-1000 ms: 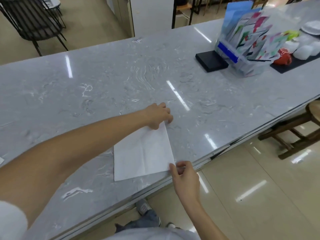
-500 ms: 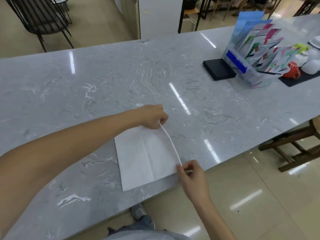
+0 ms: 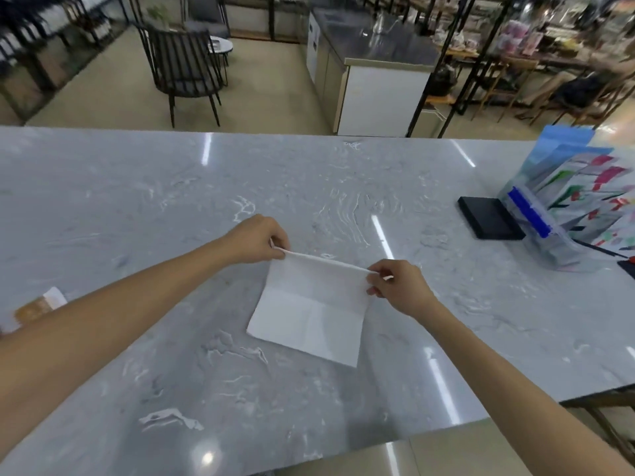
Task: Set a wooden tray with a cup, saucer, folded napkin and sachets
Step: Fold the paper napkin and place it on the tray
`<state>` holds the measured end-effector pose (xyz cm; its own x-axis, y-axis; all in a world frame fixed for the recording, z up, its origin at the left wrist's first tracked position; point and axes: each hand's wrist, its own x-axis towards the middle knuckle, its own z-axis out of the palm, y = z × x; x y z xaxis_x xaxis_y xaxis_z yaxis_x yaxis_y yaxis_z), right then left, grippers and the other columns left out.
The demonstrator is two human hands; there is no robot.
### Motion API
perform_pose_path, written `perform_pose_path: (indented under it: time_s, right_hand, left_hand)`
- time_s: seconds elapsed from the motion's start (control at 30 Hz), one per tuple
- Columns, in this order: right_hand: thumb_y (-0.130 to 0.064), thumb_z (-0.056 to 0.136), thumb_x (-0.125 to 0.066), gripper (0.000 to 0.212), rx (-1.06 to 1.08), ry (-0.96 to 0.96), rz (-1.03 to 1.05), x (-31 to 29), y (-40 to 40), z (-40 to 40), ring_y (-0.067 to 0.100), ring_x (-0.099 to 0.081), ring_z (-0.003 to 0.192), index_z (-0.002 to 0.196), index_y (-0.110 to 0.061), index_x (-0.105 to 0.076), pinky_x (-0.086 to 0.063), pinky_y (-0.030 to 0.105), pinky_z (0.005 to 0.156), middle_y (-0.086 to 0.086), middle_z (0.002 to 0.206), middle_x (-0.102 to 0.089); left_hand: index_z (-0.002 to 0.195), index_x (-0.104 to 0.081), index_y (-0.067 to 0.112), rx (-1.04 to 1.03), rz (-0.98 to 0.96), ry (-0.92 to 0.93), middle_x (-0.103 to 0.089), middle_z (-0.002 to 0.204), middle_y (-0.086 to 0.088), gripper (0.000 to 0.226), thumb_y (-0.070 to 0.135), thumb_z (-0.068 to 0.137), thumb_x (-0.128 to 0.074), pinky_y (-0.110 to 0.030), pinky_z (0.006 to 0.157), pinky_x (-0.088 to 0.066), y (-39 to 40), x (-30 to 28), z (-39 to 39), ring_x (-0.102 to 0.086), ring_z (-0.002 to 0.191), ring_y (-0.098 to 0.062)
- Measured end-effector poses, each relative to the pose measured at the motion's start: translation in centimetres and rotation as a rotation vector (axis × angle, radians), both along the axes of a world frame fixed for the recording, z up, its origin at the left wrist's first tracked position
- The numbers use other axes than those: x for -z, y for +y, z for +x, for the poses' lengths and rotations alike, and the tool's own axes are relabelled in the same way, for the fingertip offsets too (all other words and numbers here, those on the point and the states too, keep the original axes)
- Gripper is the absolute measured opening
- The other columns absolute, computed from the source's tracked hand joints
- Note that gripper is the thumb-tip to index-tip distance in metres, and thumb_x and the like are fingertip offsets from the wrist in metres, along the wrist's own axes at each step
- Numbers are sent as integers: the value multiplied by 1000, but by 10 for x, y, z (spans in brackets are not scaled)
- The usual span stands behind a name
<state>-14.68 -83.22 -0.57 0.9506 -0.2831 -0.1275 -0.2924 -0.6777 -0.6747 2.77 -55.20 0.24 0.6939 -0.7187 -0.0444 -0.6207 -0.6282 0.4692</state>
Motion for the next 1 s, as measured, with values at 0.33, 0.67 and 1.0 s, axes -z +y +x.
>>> perform_pose_path:
  time_s: [0.33,0.67,1.0]
  right_hand:
    - [-9,92,-73,17,-180,-303,-133,18,29,-36,14,-75,89,108,-11,-76,-65,31,76,1,101,-77]
    - [0,88,-72,21,-233,-313,-204,63,46,-89,23,-73,81,105,-10,-78,-63,40,64,4,107,-71]
    - [-16,93,-70,16,-225,-308,-234,90,51,-106,23,-67,100,107,-10,-75,-60,35,80,5,118,-65]
  left_hand:
    - [90,-79,28,-142,-121,-171,-76,85,9,14,20,80,-74,-26,66,-50,48,11,-62,-64,68,-9]
    - [94,-78,19,-62,-205,-115,-72,92,8,20,10,76,-74,-28,69,-57,84,66,-135,-67,74,-9]
    - [94,-78,21,-108,-131,-205,-69,101,9,13,26,83,-74,-36,71,-57,83,73,-156,-60,101,-16]
